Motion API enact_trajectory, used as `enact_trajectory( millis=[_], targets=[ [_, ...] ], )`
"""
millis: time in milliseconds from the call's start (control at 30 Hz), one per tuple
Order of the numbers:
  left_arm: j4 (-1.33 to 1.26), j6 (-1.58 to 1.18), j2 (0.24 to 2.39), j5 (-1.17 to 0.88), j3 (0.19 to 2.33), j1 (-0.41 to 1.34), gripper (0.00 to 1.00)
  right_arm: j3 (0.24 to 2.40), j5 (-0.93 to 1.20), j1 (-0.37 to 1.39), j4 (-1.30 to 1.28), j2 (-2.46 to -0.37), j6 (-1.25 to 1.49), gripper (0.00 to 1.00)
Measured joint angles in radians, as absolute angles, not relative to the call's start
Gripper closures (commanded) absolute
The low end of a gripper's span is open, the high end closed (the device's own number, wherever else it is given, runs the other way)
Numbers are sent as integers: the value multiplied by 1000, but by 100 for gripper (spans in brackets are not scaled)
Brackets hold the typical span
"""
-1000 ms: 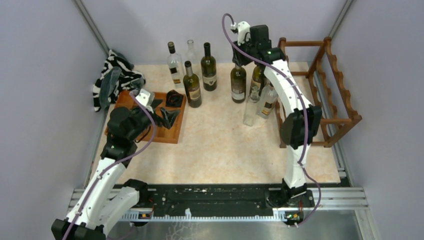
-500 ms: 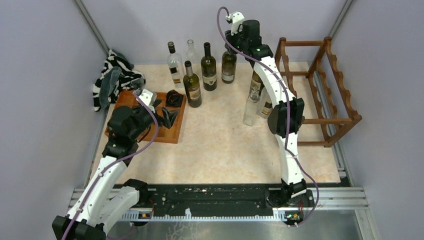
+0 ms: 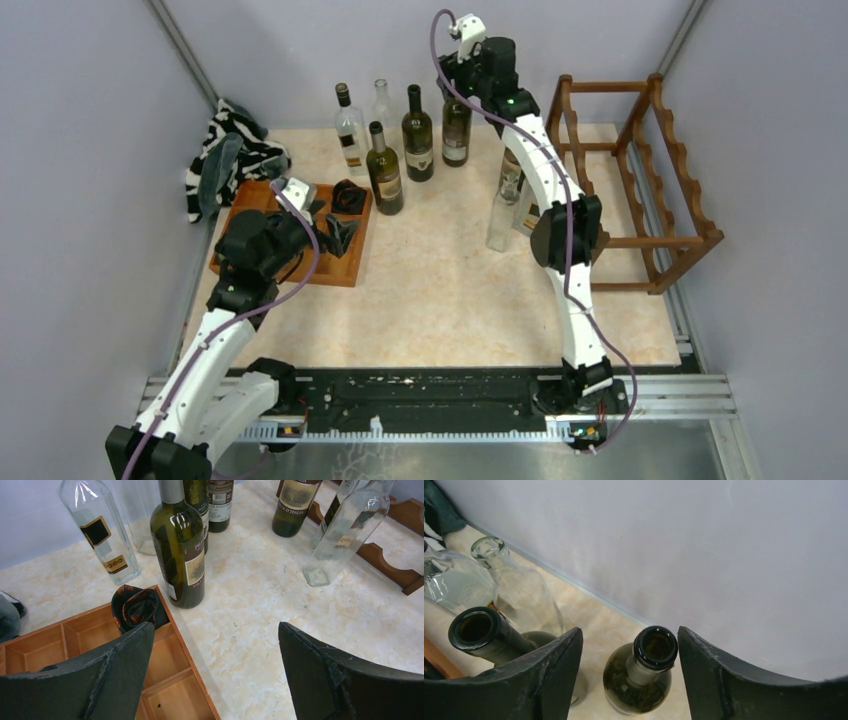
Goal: Put the wine bottle on the wine rack
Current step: Move the wine bottle to the center of the board.
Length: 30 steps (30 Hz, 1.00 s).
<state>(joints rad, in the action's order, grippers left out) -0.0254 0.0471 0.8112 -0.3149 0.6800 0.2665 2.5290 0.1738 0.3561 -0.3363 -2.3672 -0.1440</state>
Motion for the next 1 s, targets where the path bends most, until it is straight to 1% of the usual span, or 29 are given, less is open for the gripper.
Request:
enact_trajectory(
  millis=[100,233,333,467,567,767,867,933,1000],
  targets=[
    [-25,47,811,-315,680,266,1,2534,170,356,-329,-2367,-148,18],
    [-25,46,807,-318,680,266,1,2533,166,356,-340,-2359,-161,11],
    [-25,40,787,-322,680,266,1,2494,168,356,-366,-2309,-178,7],
    [-36,8,761,-334,680,266,1,2401,189,350,-430,-2159,-212,5],
    [-61,-70,746,-359,680,266,1,2320,226,336,-467,-2008,-234,5],
    [-199,-315,787,-574,682,267,1,2176,397,209,-556,-1714,-228,5],
    [-247,-414,864,-611,713,332,1,1967,452,134,-574,-1558,-244,4],
    [-228,-411,942,-553,766,470,1,1826,474,118,-590,-1476,-258,5],
    [-207,-377,1024,-485,835,616,2,1731,502,106,-617,-1425,-261,6]
  ],
)
